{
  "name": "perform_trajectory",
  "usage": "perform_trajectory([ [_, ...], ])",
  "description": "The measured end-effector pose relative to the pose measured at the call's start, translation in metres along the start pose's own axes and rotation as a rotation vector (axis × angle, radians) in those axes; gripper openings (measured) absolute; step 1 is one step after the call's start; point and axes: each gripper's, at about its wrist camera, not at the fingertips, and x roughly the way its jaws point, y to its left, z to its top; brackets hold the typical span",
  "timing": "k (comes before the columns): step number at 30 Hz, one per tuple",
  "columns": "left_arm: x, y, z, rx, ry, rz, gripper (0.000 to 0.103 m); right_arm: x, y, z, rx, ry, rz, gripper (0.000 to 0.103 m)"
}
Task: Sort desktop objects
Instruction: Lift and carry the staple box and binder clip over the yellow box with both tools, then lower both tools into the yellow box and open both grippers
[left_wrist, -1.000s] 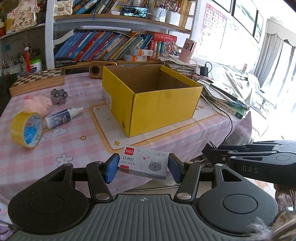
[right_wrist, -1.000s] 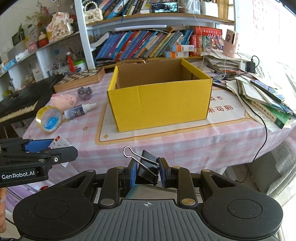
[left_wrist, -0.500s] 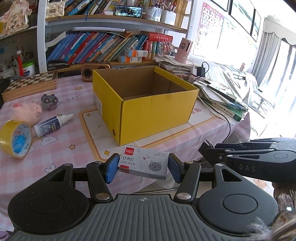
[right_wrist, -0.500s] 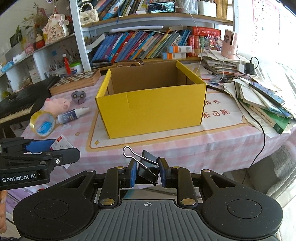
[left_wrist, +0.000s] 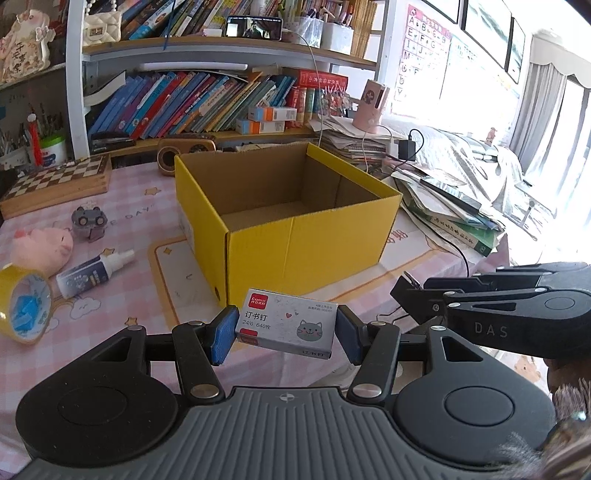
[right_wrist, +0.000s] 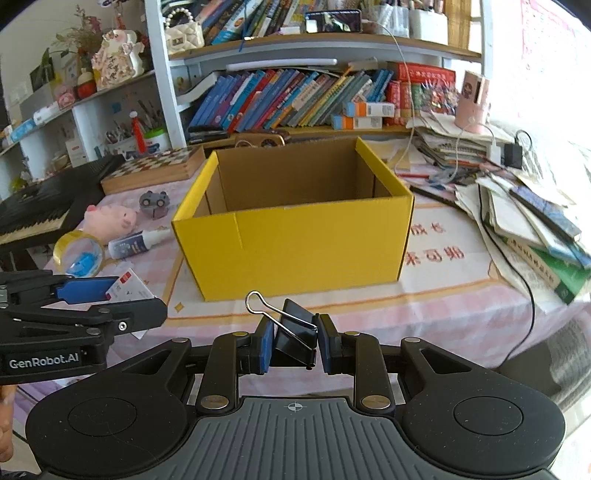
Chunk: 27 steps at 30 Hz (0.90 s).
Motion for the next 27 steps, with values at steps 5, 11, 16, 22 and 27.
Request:
perform_trajectory([
  [5, 0.006, -0.006, 0.014, 0.013, -0.026, 0.020, 0.054, 0.005, -0.008, 0.016, -0.038, -0.031, 0.020, 0.025],
  [11, 0.009, -0.009, 0.041, 0.020, -0.083, 0.051, 0.054, 0.011, -0.023, 0.044, -0.074, -0.092, 0.045, 0.025],
  [16, 0.012, -0.012, 0.069, 0.029, -0.139, 0.070, 0.054, 0.015, -0.037, 0.071, -0.106, -0.156, 0.076, 0.026],
  [22, 0.029, -0.012, 0.097, 0.039, -0.177, 0.102, 0.054, 0.033, -0.046, 0.101, -0.174, -0.207, 0.115, 0.025],
  [27, 0.051, -0.013, 0.114, 0.080, -0.173, 0.141, 0.054, 0.059, -0.048, 0.117, -0.244, -0.200, 0.152, 0.025],
])
